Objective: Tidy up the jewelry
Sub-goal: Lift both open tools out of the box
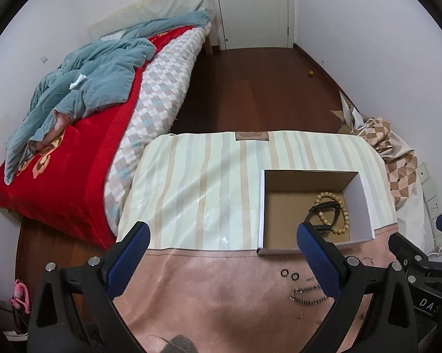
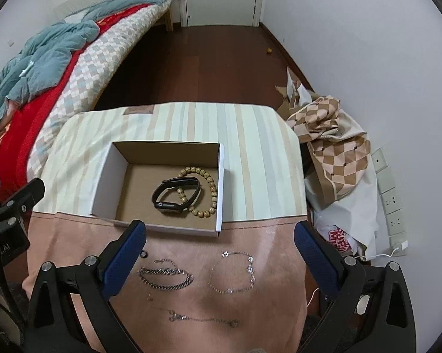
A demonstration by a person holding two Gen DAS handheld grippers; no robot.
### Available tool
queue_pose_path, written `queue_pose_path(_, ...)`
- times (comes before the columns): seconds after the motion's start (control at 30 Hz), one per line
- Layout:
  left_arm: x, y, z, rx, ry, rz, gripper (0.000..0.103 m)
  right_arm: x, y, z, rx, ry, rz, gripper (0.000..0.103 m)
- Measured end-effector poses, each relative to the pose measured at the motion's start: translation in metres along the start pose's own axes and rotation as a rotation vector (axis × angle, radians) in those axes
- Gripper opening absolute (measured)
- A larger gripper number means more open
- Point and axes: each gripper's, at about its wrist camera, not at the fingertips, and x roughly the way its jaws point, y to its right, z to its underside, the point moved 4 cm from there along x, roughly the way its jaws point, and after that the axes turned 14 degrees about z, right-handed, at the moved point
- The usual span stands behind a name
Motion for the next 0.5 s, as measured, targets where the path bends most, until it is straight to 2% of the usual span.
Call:
queue_pose_path(0.27, -0.044, 0.005, 0.014, 0.011, 0.055, 0.011, 0.102, -0.051, 0.013, 0.012, 0.028, 0.077, 0.007, 0.102)
queue_pose_path(0.5, -0.069, 0.009, 0.027, 0.003, 0.084, 0.023, 0.102, -0.082, 0.021, 0.025, 0.053, 0.113, -0.024, 0.102)
